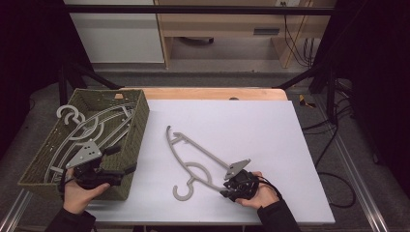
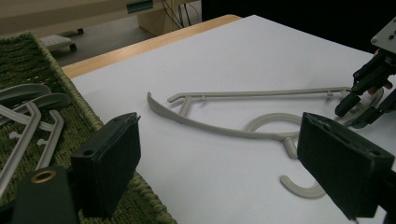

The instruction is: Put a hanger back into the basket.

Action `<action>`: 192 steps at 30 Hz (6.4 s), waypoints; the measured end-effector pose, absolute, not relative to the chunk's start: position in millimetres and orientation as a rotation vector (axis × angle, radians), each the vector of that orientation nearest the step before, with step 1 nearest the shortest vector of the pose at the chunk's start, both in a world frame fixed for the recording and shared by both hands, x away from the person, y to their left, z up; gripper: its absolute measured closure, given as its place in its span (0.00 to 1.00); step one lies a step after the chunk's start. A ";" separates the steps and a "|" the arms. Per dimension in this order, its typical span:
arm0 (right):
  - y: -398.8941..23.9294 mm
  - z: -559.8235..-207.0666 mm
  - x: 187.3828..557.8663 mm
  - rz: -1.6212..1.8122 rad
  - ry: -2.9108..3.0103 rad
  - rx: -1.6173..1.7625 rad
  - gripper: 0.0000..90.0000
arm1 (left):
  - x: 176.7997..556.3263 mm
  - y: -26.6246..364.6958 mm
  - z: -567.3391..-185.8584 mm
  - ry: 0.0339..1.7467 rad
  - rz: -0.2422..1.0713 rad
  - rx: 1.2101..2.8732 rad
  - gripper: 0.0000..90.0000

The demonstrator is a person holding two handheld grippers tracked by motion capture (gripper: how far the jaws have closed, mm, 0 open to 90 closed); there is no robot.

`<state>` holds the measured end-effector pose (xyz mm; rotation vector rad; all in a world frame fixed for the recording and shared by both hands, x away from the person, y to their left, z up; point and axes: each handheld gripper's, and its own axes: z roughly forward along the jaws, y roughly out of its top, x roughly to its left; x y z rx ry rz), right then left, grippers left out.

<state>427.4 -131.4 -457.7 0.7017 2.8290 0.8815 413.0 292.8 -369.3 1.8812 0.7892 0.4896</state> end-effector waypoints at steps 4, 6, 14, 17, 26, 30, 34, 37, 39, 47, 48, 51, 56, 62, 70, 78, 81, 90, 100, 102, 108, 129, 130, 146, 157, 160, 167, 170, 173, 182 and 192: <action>-131.5 -457.9 426.4 0.829 2.859 0.698 0.75 | 413.0 292.1 -369.6 0.788 0.488 1.885 0.15; -131.3 -460.1 427.2 0.802 2.874 0.676 0.76 | 413.0 291.5 -369.8 0.786 0.487 1.888 0.15; -128.6 -461.3 426.0 0.794 2.858 0.655 0.89 | 413.7 287.8 -371.5 0.781 0.485 1.901 0.15; -127.9 -460.7 424.8 0.779 2.866 0.589 0.91 | 413.5 286.8 -371.5 0.773 0.486 1.910 0.15; -135.3 -455.0 430.6 0.932 2.898 0.657 0.91 | 412.9 287.7 -370.7 0.771 0.484 1.905 0.15; -143.1 -443.3 430.3 1.075 2.845 0.705 0.91 | 412.6 286.6 -370.6 0.766 0.483 1.906 0.15; -148.6 -433.5 429.7 1.154 2.818 0.729 0.92 | 412.1 285.7 -370.3 0.762 0.484 1.909 0.15; -149.2 -430.2 429.0 1.171 2.806 0.737 0.92 | 412.1 285.0 -370.6 0.760 0.483 1.911 0.15; -148.1 -429.0 428.6 1.192 2.787 0.749 0.92 | 412.2 284.7 -370.7 0.759 0.482 1.911 0.15; -151.7 -416.2 425.4 1.272 2.716 0.749 0.92 | 411.7 284.0 -370.4 0.755 0.479 1.911 0.15; -151.6 -414.7 425.1 1.274 2.713 0.764 0.92 | 411.7 284.0 -370.4 0.755 0.480 1.912 0.15; -152.2 -412.6 424.4 1.280 2.700 0.751 0.92 | 411.7 283.7 -370.5 0.755 0.479 1.914 0.15; -154.4 -404.0 422.0 1.322 2.650 0.755 0.92 | 411.1 283.0 -369.8 0.750 0.479 1.911 0.15; -159.5 -388.8 418.0 1.368 2.596 0.744 0.92 | 410.8 281.6 -369.6 0.745 0.480 1.917 0.15; -152.1 -399.0 420.4 1.298 2.683 0.728 0.92 | 410.5 280.0 -370.1 0.740 0.479 1.923 0.15; -128.9 -447.0 428.3 1.045 2.798 0.752 0.91 | 409.9 280.9 -369.6 0.741 0.478 1.918 0.15; -125.6 -455.0 429.7 1.026 2.821 0.758 0.91 | 410.2 280.3 -370.3 0.743 0.477 1.920 0.15; -118.3 -465.8 429.1 0.942 2.823 0.759 0.91 | 410.9 278.3 -372.1 0.741 0.473 1.931 0.15; -132.7 -462.3 423.3 0.895 2.807 0.798 0.79 | 411.0 278.2 -372.8 0.744 0.469 1.930 0.15; -135.8 -464.6 421.2 0.902 2.805 0.800 0.80 | 411.4 277.6 -373.7 0.745 0.468 1.936 0.15; -127.8 -462.7 420.2 0.829 2.808 0.818 0.86 | 412.3 274.9 -375.4 0.743 0.465 1.945 0.15; -147.4 -428.7 426.5 1.231 2.745 0.795 0.92 | 411.1 273.7 -373.9 0.730 0.466 1.948 0.15; -148.4 -425.4 425.8 1.249 2.740 0.797 0.92 | 410.8 273.8 -373.4 0.729 0.467 1.947 0.15; -161.5 -385.2 418.0 1.414 2.881 0.563 0.92 | 404.7 257.7 -353.2 0.578 0.557 2.045 0.15; -162.7 -388.8 413.6 1.409 2.948 0.489 0.92 | 422.1 232.0 -340.6 0.370 0.604 2.244 0.16; -162.7 -389.2 411.6 1.399 2.972 0.484 0.92 | 426.8 222.9 -341.8 0.303 0.646 2.307 0.17; -162.7 -390.7 410.0 1.417 3.000 0.456 0.92 | 432.4 206.7 -347.3 0.154 0.765 2.412 0.24; -162.4 -392.1 409.6 1.409 3.009 0.445 0.92 | 435.4 203.2 -349.0 0.121 0.789 2.417 0.28; -162.5 -393.0 410.0 1.406 3.010 0.445 0.92 | 437.6 199.0 -351.8 0.071 0.802 2.435 0.34; -160.9 -393.9 409.1 1.404 3.035 0.434 0.92 | 439.1 188.7 -359.5 -0.065 0.875 2.467 0.49; -163.9 -392.4 409.5 1.427 3.042 0.443 0.92 | 435.4 186.4 -365.1 -0.127 0.943 2.472 0.66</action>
